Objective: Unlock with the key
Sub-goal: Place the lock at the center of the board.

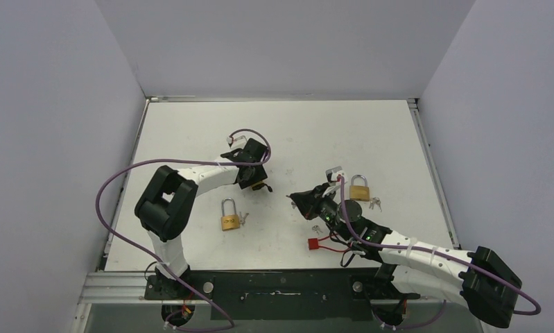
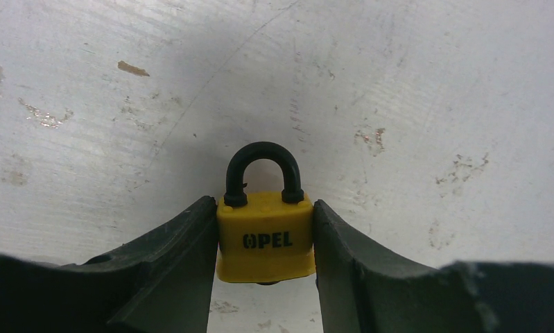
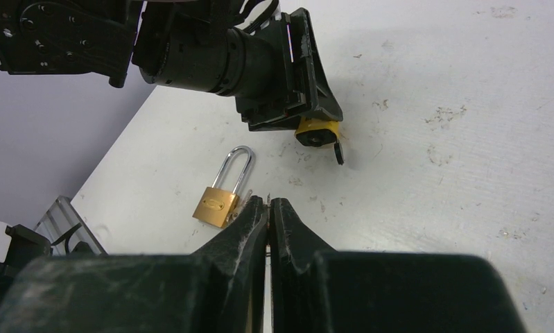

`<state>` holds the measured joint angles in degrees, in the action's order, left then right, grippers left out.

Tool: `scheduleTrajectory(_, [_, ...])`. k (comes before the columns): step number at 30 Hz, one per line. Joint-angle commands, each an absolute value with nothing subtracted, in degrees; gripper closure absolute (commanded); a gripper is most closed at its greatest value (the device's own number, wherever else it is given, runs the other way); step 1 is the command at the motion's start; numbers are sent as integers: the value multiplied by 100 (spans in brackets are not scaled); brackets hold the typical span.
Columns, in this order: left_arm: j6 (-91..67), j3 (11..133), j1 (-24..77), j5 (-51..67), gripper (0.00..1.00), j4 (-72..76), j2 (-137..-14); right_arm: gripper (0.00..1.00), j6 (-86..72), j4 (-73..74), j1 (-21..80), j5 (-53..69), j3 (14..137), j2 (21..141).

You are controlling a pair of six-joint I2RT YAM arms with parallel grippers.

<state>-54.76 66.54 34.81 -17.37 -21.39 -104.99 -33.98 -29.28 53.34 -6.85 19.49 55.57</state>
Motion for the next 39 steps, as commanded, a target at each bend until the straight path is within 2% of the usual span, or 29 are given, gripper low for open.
scheduleTrajectory(1, [-5330,6802,3462,-1994,67,-2040,-10481,100,-3518,-3037,5383,-741,1914,5389])
scheduleTrajectory(7, [-5344,6674,3454,-1898,60,-1959,-10590,100,-3526,-2949,5371,-757,1999,5422])
scheduleTrajectory(16, [-5148,6518,3395,-1846,26,-1823,-10346,100,-3630,-2982,5328,-705,1883,5274])
scheduleTrajectory(21, [-5091,6276,3366,-1653,15,-1557,-9646,100,-3654,-3271,5174,-422,1712,5016])
scheduleTrajectory(25, [-4832,5940,3366,-924,13,-1060,-8603,100,-3793,-4093,5016,-46,1411,4849])
scheduleTrajectory(30, [-4794,5461,3380,743,12,-161,-7464,100,-4066,-4995,4916,471,1433,4865])
scheduleTrajectory(39, [-5450,4797,3546,2458,13,1469,-6157,100,-4700,-6404,4875,1128,1737,5071])
